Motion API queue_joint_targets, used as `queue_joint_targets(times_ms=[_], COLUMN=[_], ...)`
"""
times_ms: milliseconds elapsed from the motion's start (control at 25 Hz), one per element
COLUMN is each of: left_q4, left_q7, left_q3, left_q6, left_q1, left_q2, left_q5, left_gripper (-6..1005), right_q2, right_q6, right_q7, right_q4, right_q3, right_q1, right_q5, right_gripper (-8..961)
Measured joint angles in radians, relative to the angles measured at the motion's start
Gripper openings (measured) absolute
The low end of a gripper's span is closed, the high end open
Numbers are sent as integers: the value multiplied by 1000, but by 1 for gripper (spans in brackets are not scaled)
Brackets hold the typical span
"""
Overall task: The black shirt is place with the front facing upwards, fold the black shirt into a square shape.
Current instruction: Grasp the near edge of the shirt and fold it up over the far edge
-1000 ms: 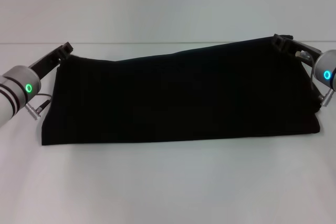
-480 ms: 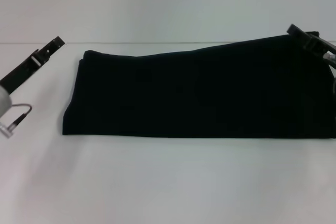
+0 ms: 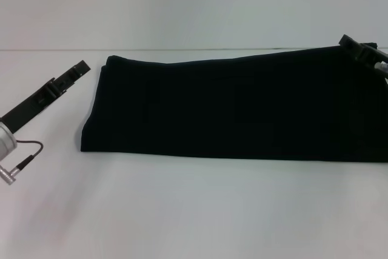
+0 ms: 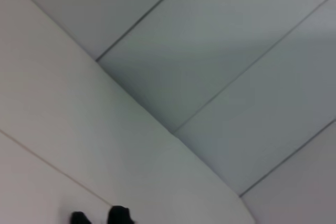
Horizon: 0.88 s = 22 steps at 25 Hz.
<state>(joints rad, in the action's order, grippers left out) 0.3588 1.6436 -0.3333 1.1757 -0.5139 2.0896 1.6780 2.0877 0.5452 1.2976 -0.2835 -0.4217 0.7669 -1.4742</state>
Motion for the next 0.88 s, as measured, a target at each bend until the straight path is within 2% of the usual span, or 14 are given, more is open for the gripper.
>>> queue_joint_targets(times_ms=[280, 440, 680, 880], left_q4=[0, 0, 0, 2], left_q7=[1, 1, -4, -1], left_q3=[-31, -39, -38, -47], left_q6=[24, 40, 52, 82], left_q1=[1, 8, 19, 26], left_q2=[8, 10, 12, 11], left_q5=[1, 1, 0, -1], left_gripper=[747, 747, 747, 747], right_q2=[2, 5, 3, 5], right_q6=[-67, -96, 7, 160], right_q7=[0, 4, 9, -4], right_q4=[1, 6, -11, -43], right_q3=[-136, -146, -101, -95], right_q1=[-9, -29, -83, -155], right_q5=[-1, 3, 44, 110], right_gripper=[768, 766, 761, 759])
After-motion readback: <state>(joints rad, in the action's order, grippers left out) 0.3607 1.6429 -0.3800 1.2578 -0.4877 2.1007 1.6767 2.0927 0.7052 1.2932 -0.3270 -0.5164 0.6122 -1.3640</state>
